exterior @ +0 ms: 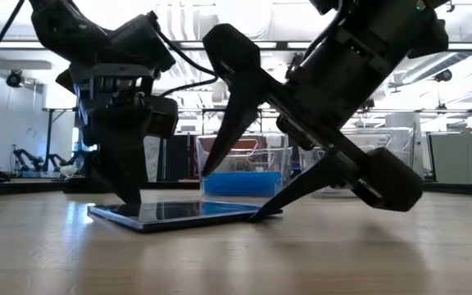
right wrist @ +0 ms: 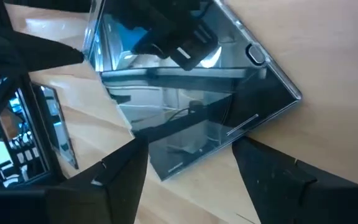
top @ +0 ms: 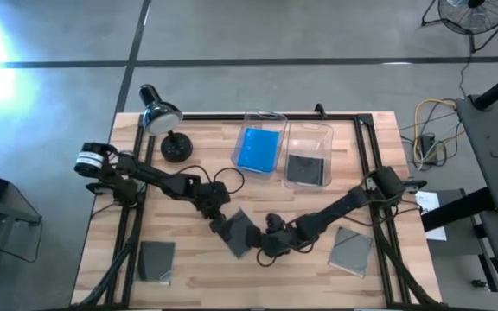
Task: Pick & place jewel cases by type
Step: Put the black CD case into the right transparent bin
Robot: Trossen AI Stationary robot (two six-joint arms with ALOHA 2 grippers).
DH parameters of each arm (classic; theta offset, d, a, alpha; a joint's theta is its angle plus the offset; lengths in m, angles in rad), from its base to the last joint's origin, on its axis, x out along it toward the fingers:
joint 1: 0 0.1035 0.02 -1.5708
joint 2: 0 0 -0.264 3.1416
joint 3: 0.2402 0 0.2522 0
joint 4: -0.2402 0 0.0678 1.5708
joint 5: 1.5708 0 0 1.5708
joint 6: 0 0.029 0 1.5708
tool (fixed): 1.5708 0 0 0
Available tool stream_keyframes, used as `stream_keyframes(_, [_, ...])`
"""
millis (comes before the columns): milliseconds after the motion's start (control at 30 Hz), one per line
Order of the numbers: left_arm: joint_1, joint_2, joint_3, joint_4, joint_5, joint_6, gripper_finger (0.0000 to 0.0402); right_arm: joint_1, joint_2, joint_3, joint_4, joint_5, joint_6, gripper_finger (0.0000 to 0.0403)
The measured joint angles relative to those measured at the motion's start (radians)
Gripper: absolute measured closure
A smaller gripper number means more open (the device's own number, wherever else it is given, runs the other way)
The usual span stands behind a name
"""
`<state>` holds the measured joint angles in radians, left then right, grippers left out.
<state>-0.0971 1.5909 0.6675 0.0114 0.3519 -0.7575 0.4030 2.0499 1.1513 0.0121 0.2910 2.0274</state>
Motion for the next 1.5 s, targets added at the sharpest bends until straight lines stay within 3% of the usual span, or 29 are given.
stream_keyframes(267, [-0.019, -0.097, -0.008, 0.034, 0.160, -0.057, 0.0188, 0.029, -0.008, -0.008, -0.043, -0.083, -0.071, 0.0170])
stream_keyframes(433, [-0.066, -0.126, -0.019, 0.088, 0.163, -0.122, 0.0188, 0.047, -0.008, -0.009, -0.052, -0.095, -0.077, 0.0170])
stream_keyframes(767, [-0.139, -0.085, -0.017, 0.457, 0.146, -0.231, 0.0188, 0.051, -0.011, -0.013, -0.048, -0.128, -0.192, 0.0170])
stream_keyframes(967, [-0.152, -0.020, -0.005, 0.546, 0.112, -0.249, 0.0188, 0.053, -0.012, -0.015, -0.021, -0.116, -0.237, 0.0170])
stream_keyframes(1133, [-0.198, -0.013, -0.028, 0.517, 0.141, -0.263, 0.0188, 0.071, -0.026, -0.015, -0.016, -0.101, -0.272, 0.0170])
stream_keyframes(1233, [-0.242, -0.021, -0.047, 0.456, 0.085, -0.272, 0.0188, 0.089, -0.037, -0.021, -0.011, -0.073, -0.280, 0.0170])
stream_keyframes(1333, [-0.297, -0.019, -0.073, 0.354, -0.050, -0.316, 0.0188, 0.101, -0.043, -0.031, -0.006, -0.063, -0.274, 0.0170])
stream_keyframes(1500, [-0.342, -0.018, -0.122, 0.333, -0.265, -0.413, 0.0188, 0.105, -0.045, -0.033, -0.003, -0.073, -0.279, 0.0170])
